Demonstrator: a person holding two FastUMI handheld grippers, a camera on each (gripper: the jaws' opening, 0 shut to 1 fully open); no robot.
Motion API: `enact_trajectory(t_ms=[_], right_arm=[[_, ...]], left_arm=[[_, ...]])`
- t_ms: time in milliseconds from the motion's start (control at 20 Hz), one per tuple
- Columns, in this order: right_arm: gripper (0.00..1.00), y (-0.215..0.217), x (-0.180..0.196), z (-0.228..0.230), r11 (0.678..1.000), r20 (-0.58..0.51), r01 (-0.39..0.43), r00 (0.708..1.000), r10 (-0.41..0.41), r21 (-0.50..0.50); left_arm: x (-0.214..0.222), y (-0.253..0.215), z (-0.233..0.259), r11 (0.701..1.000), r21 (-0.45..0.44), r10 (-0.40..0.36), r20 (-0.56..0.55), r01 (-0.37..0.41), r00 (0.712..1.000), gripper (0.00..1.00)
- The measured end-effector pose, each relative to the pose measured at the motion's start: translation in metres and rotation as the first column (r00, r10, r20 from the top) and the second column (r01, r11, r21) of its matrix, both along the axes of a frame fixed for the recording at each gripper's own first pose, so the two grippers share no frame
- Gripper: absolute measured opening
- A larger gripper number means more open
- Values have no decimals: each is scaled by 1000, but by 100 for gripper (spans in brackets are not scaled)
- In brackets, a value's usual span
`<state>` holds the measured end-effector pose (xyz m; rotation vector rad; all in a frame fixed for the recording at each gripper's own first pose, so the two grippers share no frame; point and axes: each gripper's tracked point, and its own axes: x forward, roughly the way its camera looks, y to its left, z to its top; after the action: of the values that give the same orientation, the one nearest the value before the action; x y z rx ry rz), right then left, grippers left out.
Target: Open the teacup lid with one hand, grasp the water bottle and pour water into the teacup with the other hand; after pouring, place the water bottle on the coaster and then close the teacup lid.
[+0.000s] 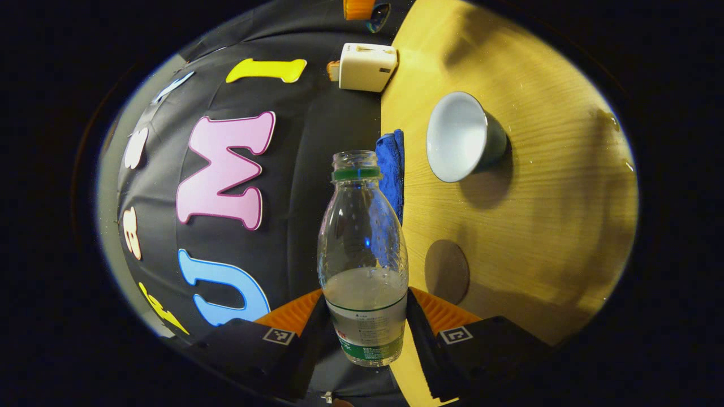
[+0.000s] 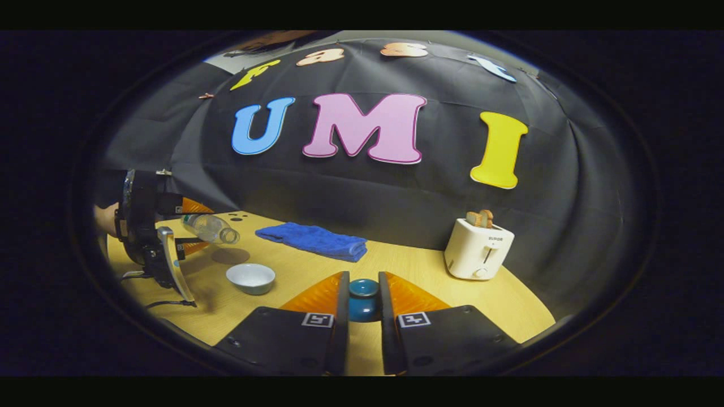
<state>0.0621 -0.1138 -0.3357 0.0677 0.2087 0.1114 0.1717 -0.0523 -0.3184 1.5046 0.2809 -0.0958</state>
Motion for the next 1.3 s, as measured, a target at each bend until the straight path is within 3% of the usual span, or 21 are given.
enact_trajectory(t_ms=[100, 250, 300, 400, 550, 700, 800, 1000, 1050, 1150, 1250, 1300], right_arm=[[22, -3, -2, -1, 1000, 0, -1, 1000, 1, 2], [27, -6, -5, -1, 1000, 2, 2, 1000, -2, -1], [22, -7, -5, -1, 1000, 3, 3, 1000, -3, -1], [22, -9, -7, -1, 1000, 5, 7, 1000, -7, -2], [31, -11, -8, -2, 1000, 4, 10, 1000, -10, -7], [22, -13, -10, -2, 1000, 3, 16, 1000, -16, -9], [27, -16, -11, -4, 1000, 1, 21, 1000, -21, -9], [27, -17, -10, -4, 1000, 2, 27, 1000, -27, -10], [22, -17, -10, -4, 1000, 2, 26, 1000, -26, -10], [27, -17, -10, -4, 1000, 1, 27, 1000, -27, -12], [22, -17, -10, -4, 999, 1, 27, 1000, -27, -16], [31, -17, -10, -5, 999, 2, 27, 1000, -27, -17]], left_arm=[[3, -1, 0, 999, 35, -9, -3, 9, 1000, 77], [5, -1, 0, 997, 71, -18, -7, 18, 1000, 77], [6, 0, -2, 996, 84, -20, -10, 21, 1000, 77], [5, 2, -1, 994, 103, -23, -14, 24, 1000, 77], [6, 2, 0, 989, 140, -40, -7, 40, 999, 77], [7, 2, 1, 982, 178, -55, -1, 55, 998, 78], [8, 4, 3, 979, 194, -64, 1, 63, 998, 77], [7, 2, 7, 969, 230, -98, 14, 92, 995, 78], [8, 3, 8, 966, 238, -105, 13, 98, 994, 77], [10, 3, 8, 961, 255, -116, 13, 109, 993, 77], [11, 2, 6, 957, 266, -125, 14, 117, 992, 77], [13, 1, 6, 955, 270, -130, 18, 120, 991, 77]])
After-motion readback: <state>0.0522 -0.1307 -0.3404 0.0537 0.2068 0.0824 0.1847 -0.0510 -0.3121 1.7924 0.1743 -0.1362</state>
